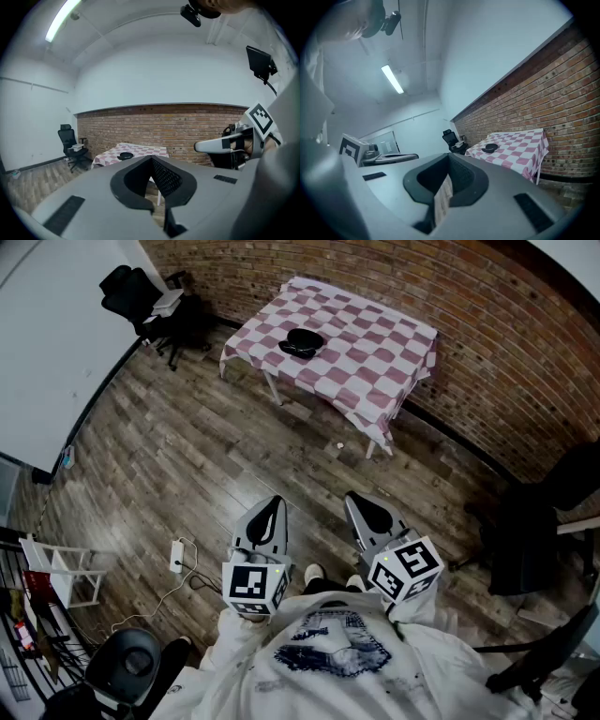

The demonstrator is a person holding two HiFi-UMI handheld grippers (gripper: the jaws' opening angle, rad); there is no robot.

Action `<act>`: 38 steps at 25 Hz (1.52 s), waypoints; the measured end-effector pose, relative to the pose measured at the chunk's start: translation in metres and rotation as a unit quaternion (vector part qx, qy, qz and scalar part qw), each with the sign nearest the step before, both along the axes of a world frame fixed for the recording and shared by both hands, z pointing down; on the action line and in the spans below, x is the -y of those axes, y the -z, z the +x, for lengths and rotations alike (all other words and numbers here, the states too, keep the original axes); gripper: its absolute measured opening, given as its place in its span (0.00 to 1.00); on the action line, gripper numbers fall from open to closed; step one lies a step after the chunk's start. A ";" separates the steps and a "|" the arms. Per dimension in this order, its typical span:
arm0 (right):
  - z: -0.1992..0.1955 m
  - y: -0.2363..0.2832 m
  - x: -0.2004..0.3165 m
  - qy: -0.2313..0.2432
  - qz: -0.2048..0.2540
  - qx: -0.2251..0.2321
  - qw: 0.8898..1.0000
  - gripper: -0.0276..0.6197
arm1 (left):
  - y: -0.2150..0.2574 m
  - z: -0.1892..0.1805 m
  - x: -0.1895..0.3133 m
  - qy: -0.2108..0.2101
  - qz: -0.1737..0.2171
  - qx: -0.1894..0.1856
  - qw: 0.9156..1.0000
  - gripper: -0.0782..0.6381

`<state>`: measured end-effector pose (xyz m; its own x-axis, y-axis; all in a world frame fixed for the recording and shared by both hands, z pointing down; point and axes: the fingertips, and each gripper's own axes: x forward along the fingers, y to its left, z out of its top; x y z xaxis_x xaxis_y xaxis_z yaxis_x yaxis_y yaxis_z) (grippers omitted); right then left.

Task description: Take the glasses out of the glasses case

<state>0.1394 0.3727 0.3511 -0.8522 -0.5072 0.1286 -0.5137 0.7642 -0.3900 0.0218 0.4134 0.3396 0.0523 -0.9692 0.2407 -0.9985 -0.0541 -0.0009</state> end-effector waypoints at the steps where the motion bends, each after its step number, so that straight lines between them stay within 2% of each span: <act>1: 0.012 0.000 -0.003 0.001 0.000 -0.001 1.000 0.06 | 0.002 0.011 -0.003 0.003 0.004 0.000 1.000 0.12; 8: 0.071 -0.002 -0.014 0.005 -0.002 0.012 1.000 0.06 | 0.001 0.076 -0.019 0.006 0.008 0.015 1.000 0.12; 12: 0.084 0.003 -0.015 0.005 0.001 0.028 1.000 0.06 | 0.007 0.086 -0.019 0.012 0.017 0.023 1.000 0.12; 18: 0.086 0.006 -0.013 0.012 -0.001 0.030 0.999 0.06 | 0.009 0.089 -0.020 0.019 0.018 0.022 0.999 0.12; 27: 0.049 -0.010 0.000 0.028 -0.013 0.010 0.999 0.06 | -0.012 0.052 -0.009 0.037 0.003 0.002 0.999 0.12; 32: 0.021 -0.019 0.032 0.021 -0.015 -0.004 1.000 0.06 | -0.023 0.022 0.025 0.028 0.001 -0.005 1.000 0.12; 38: -0.029 -0.023 0.074 0.013 -0.018 -0.017 1.000 0.06 | -0.024 -0.033 0.074 0.018 0.003 -0.012 1.000 0.12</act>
<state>0.1100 0.2989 0.3736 -0.8598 -0.4793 0.1764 -0.5075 0.7630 -0.4004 -0.0107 0.3389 0.3635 0.0237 -0.9720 0.2336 -0.9996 -0.0187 0.0233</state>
